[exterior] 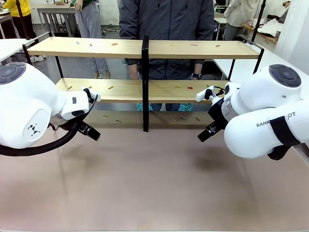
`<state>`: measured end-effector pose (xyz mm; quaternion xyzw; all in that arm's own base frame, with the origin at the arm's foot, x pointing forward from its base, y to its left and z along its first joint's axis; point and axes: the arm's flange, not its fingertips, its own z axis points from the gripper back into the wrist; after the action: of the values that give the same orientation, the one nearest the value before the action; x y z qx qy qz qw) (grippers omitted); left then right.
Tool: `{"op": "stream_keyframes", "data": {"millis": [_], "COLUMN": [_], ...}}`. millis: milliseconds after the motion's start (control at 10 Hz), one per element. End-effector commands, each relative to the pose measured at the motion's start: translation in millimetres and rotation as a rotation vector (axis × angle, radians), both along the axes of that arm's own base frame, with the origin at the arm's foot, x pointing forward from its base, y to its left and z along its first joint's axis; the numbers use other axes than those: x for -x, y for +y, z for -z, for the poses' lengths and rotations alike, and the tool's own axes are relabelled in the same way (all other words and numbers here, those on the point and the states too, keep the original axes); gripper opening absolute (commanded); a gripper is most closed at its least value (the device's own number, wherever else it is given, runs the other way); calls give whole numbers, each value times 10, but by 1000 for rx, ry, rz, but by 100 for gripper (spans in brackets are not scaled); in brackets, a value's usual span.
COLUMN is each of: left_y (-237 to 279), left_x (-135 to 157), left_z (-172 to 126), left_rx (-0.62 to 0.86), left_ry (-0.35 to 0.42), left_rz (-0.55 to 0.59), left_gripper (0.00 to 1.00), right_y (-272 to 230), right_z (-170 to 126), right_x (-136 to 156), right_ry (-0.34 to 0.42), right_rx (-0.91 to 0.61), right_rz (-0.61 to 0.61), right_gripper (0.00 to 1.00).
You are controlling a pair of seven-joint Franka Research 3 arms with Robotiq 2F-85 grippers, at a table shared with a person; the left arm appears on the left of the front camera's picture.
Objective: Clean the shelves.
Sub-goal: Pick up the Duster when the human hands it over.
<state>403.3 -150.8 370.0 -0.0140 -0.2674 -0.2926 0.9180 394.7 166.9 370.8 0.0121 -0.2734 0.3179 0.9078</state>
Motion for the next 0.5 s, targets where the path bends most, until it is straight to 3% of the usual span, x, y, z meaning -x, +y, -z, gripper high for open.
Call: {"op": "stream_keyframes", "data": {"millis": [0,100,400], "left_y": [-1,0,432], "left_x": [0,0,1214], "left_z": [-2,0,-1114], "left_rx": [0,0,185], "left_ry": [0,0,-225], "left_rz": [0,0,158], "left_gripper": [100,100,100], "right_y": [0,-63,-701], "right_z": [0,-246,-1698], "right_x": [0,131,1164], "right_ry": [0,-3,-137], "right_rx": [0,-10,-154], "right_rz": [0,-75,-117], "right_gripper": [100,100,100]}}
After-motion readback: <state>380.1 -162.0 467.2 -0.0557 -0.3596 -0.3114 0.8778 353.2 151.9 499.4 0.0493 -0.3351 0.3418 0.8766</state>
